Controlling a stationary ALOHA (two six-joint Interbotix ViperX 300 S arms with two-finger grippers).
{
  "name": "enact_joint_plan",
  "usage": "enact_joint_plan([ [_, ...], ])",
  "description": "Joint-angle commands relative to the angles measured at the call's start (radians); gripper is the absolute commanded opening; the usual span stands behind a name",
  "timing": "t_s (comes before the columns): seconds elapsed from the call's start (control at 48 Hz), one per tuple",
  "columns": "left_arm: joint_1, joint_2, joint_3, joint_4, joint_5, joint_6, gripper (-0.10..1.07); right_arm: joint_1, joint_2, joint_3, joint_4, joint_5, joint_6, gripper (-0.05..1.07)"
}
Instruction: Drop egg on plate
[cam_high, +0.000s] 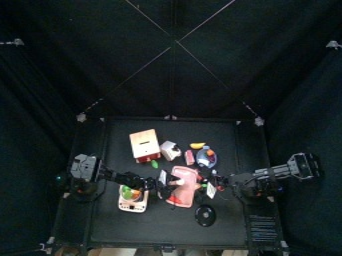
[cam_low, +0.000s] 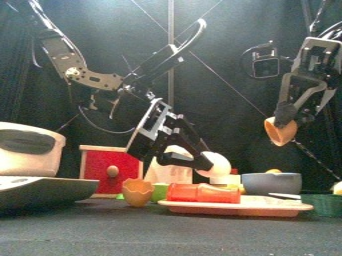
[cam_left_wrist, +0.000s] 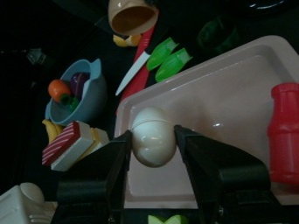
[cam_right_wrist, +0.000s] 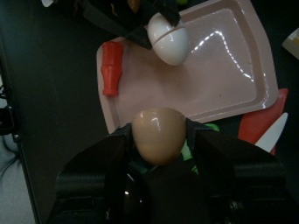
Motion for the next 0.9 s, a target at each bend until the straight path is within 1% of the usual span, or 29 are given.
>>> enact_joint_plan([
  [0.0,0.011,-0.009,-0.026,-0.011,0.012,-0.002,0.71,0.002,-0.002,-0.028,-0.002,-0.005,-0.002,0.48],
  [0.188,0.026,-0.009,-0.041,-0.049,0.063,0.000,0.71,0.000,0.003,-0.028,-0.003,-0.003,-0.002,0.48],
  [0.292,0.025,-0.014,-0.049,-0.051,0.084,0.000,0.71,0.002,0.003,-0.031,-0.002,-0.005,-0.002,0.48],
  [0.479,0.026,-0.009,-0.063,-0.051,0.114,-0.002,0.79,0.003,0.006,-0.032,-0.003,-0.005,-0.002,0.48],
  [0.667,0.026,-0.011,-0.069,-0.052,0.115,-0.002,0.86,0.002,0.015,-0.032,-0.005,-0.005,-0.002,0.48],
  [0.875,0.026,-0.018,-0.075,-0.052,0.121,-0.003,0.86,0.002,0.018,-0.032,-0.005,-0.003,-0.002,0.48],
])
